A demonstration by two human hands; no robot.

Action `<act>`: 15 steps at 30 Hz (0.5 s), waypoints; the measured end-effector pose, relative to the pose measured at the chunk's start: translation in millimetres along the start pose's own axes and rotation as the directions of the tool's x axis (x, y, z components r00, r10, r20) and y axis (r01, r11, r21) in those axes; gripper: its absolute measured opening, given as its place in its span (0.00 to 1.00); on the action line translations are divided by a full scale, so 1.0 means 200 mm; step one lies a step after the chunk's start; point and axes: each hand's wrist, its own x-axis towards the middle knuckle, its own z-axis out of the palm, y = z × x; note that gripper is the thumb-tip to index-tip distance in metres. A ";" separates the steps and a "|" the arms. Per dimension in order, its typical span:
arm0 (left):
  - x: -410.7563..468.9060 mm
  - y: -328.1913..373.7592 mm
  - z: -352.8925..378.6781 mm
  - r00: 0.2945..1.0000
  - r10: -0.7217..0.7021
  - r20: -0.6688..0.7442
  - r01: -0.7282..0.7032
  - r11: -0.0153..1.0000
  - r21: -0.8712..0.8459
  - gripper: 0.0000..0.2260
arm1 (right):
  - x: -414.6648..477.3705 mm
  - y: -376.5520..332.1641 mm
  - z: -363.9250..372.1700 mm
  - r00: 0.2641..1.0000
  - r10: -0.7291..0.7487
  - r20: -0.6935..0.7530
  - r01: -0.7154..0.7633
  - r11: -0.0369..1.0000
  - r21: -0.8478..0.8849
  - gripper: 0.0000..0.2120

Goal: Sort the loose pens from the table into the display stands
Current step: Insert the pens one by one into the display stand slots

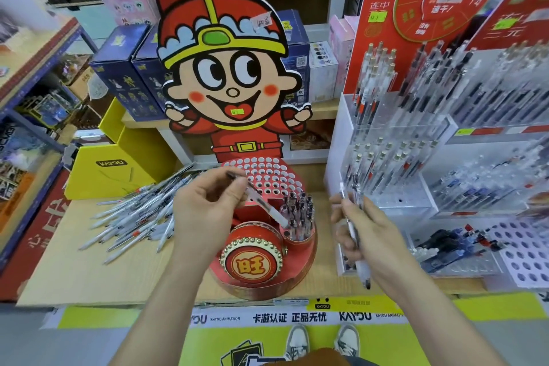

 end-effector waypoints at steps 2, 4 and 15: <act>-0.01 -0.04 0.01 0.999 0.025 0.038 -0.030 0.992 0.124 0.10 | 0.01 0.01 -0.01 0.999 -0.024 0.025 0.023 1.000 0.012 0.08; -0.04 -0.09 0.04 0.997 0.038 0.062 -0.050 0.976 0.213 0.13 | 0.01 0.01 0.00 0.997 -0.060 0.043 0.059 0.998 0.018 0.08; -0.08 -0.25 0.15 0.989 0.067 0.136 -0.110 0.933 0.343 0.06 | -0.03 0.01 -0.01 0.992 -0.100 0.076 0.101 0.995 -0.014 0.07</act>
